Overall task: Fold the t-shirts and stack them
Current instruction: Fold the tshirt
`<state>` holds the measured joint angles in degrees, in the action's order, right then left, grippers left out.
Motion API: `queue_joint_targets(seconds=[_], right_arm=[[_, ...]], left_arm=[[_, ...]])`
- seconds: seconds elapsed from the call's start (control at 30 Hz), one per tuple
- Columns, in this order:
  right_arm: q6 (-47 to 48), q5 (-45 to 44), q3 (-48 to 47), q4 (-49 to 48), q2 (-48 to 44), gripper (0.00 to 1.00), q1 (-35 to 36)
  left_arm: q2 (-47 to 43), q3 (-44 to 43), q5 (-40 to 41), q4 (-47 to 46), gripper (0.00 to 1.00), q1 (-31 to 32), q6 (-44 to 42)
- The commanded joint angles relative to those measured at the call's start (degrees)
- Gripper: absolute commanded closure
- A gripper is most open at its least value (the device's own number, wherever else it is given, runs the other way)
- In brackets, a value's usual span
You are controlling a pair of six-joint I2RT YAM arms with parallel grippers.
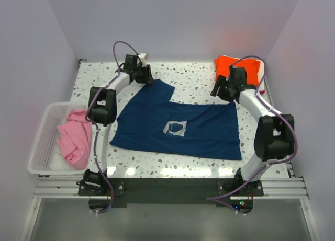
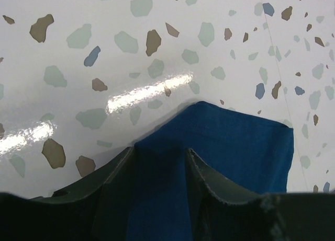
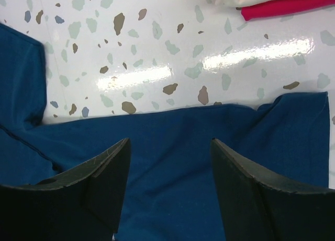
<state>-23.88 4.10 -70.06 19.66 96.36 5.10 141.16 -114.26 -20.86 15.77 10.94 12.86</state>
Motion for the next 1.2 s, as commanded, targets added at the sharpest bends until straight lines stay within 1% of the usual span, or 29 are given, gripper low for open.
queue_joint_targets(seconds=[0.0, 0.07, 0.17, 0.27, 0.3, 0.33, 0.37, 0.47, 0.5, 0.53, 0.63, 0.67, 0.77, 0.97, 1.0, 1.03, 1.17], right_arm=[[0.8, 0.6, -0.7, -1.1, -1.2, 0.35, -0.5], [0.8, 0.6, -0.7, -1.2, -1.2, 0.34, -0.6], [0.8, 0.6, -0.7, -1.3, -1.0, 0.34, -0.6], [0.5, 0.6, -0.7, -1.4, -0.5, 0.34, -0.7], [0.4, 0.6, -0.9, -1.4, -0.3, 0.34, -0.7], [0.4, 0.3, -0.8, -1.6, -0.1, 0.34, -0.6], [0.2, 0.0, -0.8, -1.8, 0.1, 0.34, -0.7], [0.0, -1.7, -0.6, -2.3, 0.6, 0.34, -0.9], [0.0, -2.4, -0.6, -2.5, 0.9, 0.34, -0.8], [0.1, -3.6, -0.5, -2.6, 1.2, 0.34, -0.9], [0.3, -3.9, -0.6, -3.4, 2.4, 0.34, -1.1], [0.6, -5.5, -0.7, -3.7, 2.8, 0.34, -1.4], [1.6, -6.8, -1.1, -3.8, 4.5, 0.35, -1.9], [2.2, -8.0, -1.0, -5.0, 7.2, 0.35, -4.6], [1.8, -7.6, -1.0, -5.1, 7.5, 0.35, -5.0], [1.7, -7.4, -1.0, -5.2, 8.1, 0.36, -7.3], [0.9, -6.6, -1.3, -5.7, 9.5, 0.37, -8.4]], left_arm=[[0.3, -2.0, -2.3, -0.1, 0.55, 0.3, -0.4], [0.3, -2.1, -2.4, -0.3, 0.56, 0.3, -0.4], [0.2, -2.0, -2.3, -0.8, 0.63, 0.3, -0.3], [-0.2, -2.0, -2.4, -2.0, 0.73, 0.3, 0.0], [-0.4, -1.9, -2.4, -2.7, 0.78, 0.3, -0.1], [-0.9, -1.4, -2.1, -3.2, 0.81, 0.3, 0.2], [-1.8, -0.9, -1.2, -4.8, 0.86, 0.3, 0.4], [-3.7, 2.0, 0.6, -7.7, 0.93, 0.2, 1.2], [-5.0, 2.8, 1.1, -9.5, 0.97, 0.2, 1.3], [-5.7, 4.4, 1.7, -10.4, 0.98, 0.2, 1.4], [-8.4, 7.6, 4.4, -13.8, 1.0, -0.1, 1.4], [-8.9, 8.3, 5.6, -14.9, 1.0, -0.5, 1.5], [-10.2, 10.0, 5.9, -17.6, 1.0, -1.5, 2.1], [-9.8, 9.9, 5.4, -18.9, 1.0, -2.7, 3.2], [-9.5, 9.8, 5.5, -18.8, 1.0, -2.9, 3.1], [-9.5, 9.8, 5.8, -18.8, 1.0, -3.1, 3.1], [-9.9, 10.4, 6.2, -19.2, 1.0, -3.8, 3.1]])
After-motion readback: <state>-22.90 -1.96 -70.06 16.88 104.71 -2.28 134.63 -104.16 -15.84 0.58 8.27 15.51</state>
